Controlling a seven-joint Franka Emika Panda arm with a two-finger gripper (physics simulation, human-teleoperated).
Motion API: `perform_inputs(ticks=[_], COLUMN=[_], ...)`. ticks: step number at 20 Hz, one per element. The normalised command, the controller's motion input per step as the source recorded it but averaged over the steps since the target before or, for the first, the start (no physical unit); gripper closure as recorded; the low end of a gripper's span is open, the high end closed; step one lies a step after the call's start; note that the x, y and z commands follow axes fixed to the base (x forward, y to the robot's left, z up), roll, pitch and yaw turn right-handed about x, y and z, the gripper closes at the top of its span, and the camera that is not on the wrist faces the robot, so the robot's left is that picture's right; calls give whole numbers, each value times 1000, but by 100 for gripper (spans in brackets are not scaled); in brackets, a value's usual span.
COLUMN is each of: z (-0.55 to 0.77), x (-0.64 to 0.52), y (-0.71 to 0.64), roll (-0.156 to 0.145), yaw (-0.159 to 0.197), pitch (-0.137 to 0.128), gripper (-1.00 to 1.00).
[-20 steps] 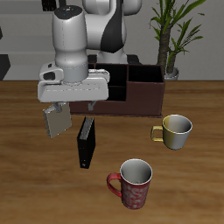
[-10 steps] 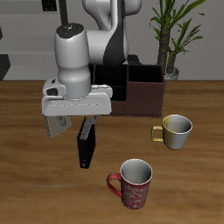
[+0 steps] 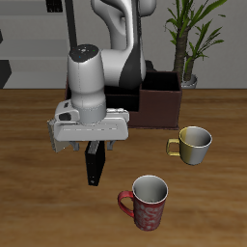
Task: Place the black book into the back desk caddy's front compartment
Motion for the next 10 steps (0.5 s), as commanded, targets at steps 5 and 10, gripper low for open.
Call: perform_inputs(ticks=[5,10], z=[-277,-304], x=[-129,-208], y=[16,-51], roll=[-6,-8], yaw=[-5,1], pitch=[-8,-5], gripper=[-100,-100])
